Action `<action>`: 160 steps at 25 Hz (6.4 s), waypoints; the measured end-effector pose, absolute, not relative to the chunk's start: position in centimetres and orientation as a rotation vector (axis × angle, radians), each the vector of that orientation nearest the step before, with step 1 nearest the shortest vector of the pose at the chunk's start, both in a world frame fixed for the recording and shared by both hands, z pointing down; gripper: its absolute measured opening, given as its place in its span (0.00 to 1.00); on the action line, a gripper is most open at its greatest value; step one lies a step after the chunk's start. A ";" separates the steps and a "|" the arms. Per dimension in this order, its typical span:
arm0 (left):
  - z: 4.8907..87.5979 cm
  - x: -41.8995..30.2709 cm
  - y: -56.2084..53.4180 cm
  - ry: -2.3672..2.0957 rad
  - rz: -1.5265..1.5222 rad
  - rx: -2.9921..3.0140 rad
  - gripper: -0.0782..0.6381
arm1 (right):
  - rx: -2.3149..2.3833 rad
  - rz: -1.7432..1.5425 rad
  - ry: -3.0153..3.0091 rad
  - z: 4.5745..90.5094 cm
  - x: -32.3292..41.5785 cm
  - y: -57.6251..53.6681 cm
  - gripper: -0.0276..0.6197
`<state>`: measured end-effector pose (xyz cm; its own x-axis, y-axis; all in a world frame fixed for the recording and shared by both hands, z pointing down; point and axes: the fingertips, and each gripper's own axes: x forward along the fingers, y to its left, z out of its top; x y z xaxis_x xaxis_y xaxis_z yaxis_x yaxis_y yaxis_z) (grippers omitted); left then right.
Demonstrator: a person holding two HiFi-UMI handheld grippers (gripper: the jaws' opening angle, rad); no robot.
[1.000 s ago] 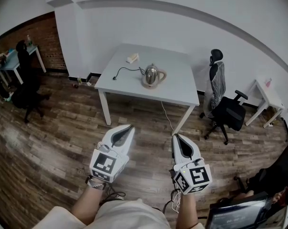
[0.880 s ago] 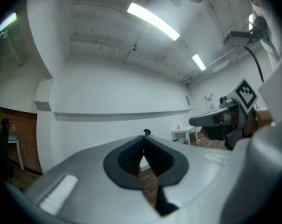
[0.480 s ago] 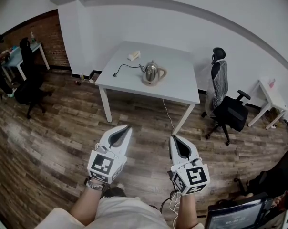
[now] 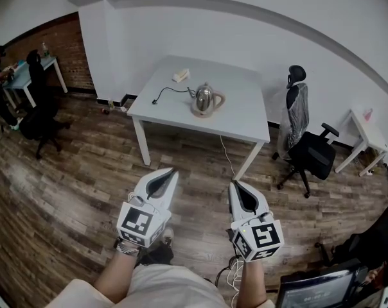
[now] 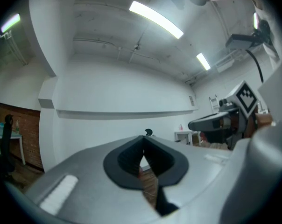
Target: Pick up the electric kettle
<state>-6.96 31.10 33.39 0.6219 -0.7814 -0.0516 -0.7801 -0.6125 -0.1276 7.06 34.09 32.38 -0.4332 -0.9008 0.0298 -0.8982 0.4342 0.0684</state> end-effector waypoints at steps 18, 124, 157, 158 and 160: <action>35.1 -6.8 23.4 1.275 -0.076 -2.740 0.12 | 1.649 -0.076 -2.608 32.8 6.6 27.1 0.05; 37.2 -3.4 -12.5 1.404 -0.147 -2.782 0.12 | 1.824 0.234 -2.536 36.2 14.5 -9.5 0.05; 39.2 -2.2 -20.6 1.498 -0.148 -2.707 0.19 | 1.795 0.235 -2.472 39.4 18.4 -17.8 0.19; 39.4 -2.4 -21.0 1.502 -0.149 -2.709 0.20 | 1.793 0.226 -2.468 39.5 18.4 -18.1 0.19; 39.9 -2.7 -21.8 1.512 -0.164 -2.714 0.22 | 1.787 0.220 -2.463 39.7 18.3 -18.7 0.20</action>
